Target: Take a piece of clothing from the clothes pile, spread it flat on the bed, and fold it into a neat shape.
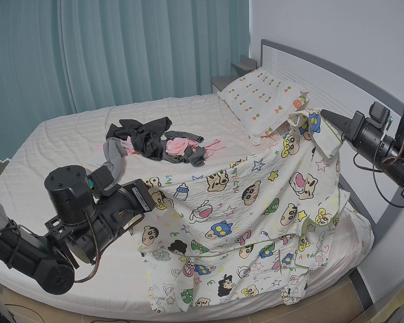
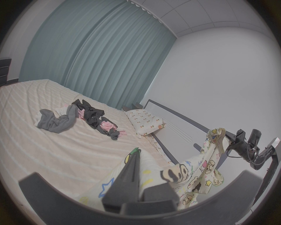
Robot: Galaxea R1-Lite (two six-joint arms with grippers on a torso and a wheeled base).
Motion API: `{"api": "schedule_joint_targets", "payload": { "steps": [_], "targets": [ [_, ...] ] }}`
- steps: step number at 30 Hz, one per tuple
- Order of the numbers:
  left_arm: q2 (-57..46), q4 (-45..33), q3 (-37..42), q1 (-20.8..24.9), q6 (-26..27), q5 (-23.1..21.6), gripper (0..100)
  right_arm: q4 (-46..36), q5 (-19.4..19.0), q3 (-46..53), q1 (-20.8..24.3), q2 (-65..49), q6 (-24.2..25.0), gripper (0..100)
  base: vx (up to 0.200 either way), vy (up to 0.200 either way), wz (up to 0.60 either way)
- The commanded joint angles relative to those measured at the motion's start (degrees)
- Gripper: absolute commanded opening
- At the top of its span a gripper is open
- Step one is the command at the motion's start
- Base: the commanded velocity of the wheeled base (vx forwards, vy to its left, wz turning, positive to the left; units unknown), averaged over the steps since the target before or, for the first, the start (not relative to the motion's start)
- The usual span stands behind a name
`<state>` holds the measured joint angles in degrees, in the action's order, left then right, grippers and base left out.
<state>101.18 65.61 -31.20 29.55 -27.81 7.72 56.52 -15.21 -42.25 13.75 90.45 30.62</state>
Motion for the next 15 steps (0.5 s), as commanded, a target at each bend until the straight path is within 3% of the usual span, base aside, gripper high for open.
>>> {"api": "schedule_joint_targets", "payload": {
  "steps": [1,10,15],
  "targets": [
    [4.73,-0.04,-2.99,-1.07,0.12,-0.25,0,0.0,0.01,-2.57,-0.13,5.17,-0.04,0,0.2,0.0,0.0],
    [12.55,-3.12,-10.9,-1.86,0.21,-0.25,0,0.88,0.01,-4.86,-2.5,11.24,-0.12,0,0.2,0.0,0.0],
    [18.88,-9.01,-18.02,-2.66,0.12,0.02,0,3.6,0.18,-6.26,-3.47,18.18,-0.12,0,0.2,0.0,0.0]
  ]
}}
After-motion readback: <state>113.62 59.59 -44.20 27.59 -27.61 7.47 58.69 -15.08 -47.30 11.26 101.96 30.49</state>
